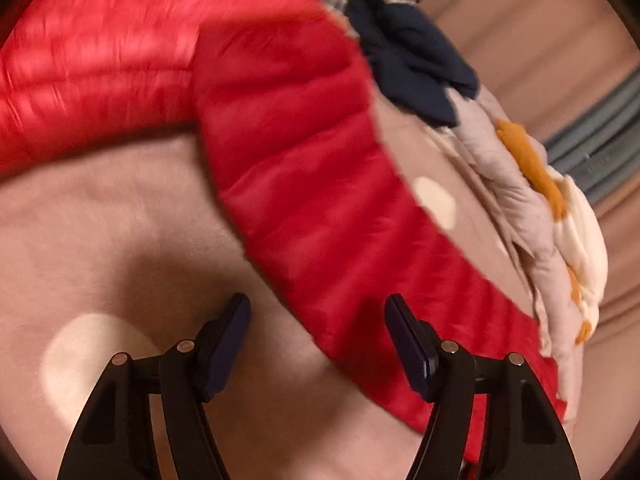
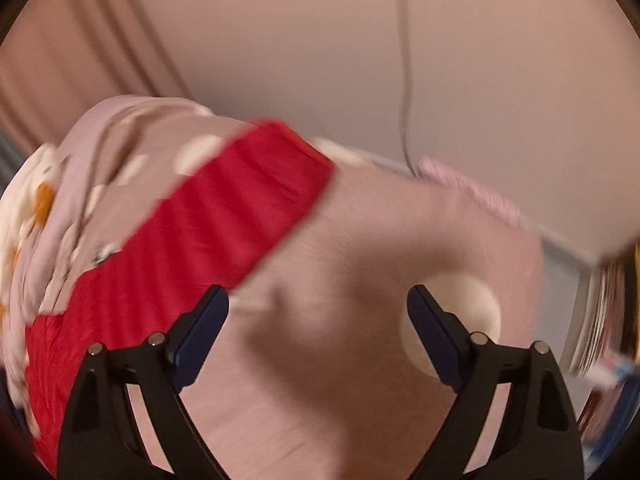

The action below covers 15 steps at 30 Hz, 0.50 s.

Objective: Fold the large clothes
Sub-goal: 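Grasp a jacket sleeve cuff with each gripper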

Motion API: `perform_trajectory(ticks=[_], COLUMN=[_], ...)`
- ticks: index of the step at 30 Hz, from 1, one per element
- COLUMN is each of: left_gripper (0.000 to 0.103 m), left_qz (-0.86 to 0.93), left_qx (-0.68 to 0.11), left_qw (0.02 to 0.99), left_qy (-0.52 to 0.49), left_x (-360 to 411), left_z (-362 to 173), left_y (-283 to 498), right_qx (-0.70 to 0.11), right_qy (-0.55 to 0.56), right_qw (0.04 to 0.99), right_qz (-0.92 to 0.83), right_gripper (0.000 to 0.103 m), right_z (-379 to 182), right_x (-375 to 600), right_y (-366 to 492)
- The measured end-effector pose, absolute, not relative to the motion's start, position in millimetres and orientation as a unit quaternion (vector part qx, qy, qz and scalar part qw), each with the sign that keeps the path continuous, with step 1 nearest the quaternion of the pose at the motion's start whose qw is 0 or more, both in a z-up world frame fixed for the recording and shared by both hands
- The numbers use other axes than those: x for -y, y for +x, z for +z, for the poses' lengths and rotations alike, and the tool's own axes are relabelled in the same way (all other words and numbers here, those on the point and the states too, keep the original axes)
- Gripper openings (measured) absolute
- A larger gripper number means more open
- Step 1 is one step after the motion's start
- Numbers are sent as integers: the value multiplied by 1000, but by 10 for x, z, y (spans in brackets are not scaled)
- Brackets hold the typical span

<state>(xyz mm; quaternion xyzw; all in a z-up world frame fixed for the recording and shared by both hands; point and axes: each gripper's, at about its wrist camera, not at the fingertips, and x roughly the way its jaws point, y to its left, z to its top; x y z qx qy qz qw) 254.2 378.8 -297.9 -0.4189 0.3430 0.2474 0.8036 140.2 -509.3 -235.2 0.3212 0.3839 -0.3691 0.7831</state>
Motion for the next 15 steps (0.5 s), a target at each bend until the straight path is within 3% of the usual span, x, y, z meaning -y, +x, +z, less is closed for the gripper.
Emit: perform_trajectory(ticks=[2, 5, 7, 8, 10, 12, 13, 14, 15], left_gripper=[70, 81, 81, 80, 64, 25, 19, 15, 13], left_qz=[247, 209, 206, 206, 228, 256, 260, 265, 278], left_qx=[-314, -316, -319, -319, -307, -296, -284, -276, -267], left_qw=[826, 834, 845, 845, 840, 828, 824, 820, 816], left_qy=[-398, -400, -377, -375, -384, -401, -416, -426, -430], left_x=[-3705, -3750, -3785, -3815, -3852, -3885, -3915, -3925, -3918], left_z=[-2931, -2973, -2970, -2975, -2985, -3014, -3038, -3043, -3024], left_y=[2520, 2732, 2872, 2913, 2908, 2832, 2757, 2699, 2604], right_qx=[-379, -349, -311, -297, -268, -261, -269, -283, -304], right_qy=[333, 327, 355, 373, 403, 390, 373, 361, 348], right_qw=[779, 792, 815, 821, 824, 823, 824, 825, 824], right_qz=[-372, -379, -336, -313, -293, -321, -331, -331, -329], right_gripper=[93, 102, 102, 102, 100, 74, 41, 21, 17], right_z=[-2472, -2501, -2523, -2539, -2596, -2606, -2587, -2577, -2569], right_x=[5138, 5095, 5074, 5066, 5049, 4999, 4957, 4932, 4903], right_y=[1397, 1473, 1589, 1651, 1774, 1911, 1998, 2078, 2172])
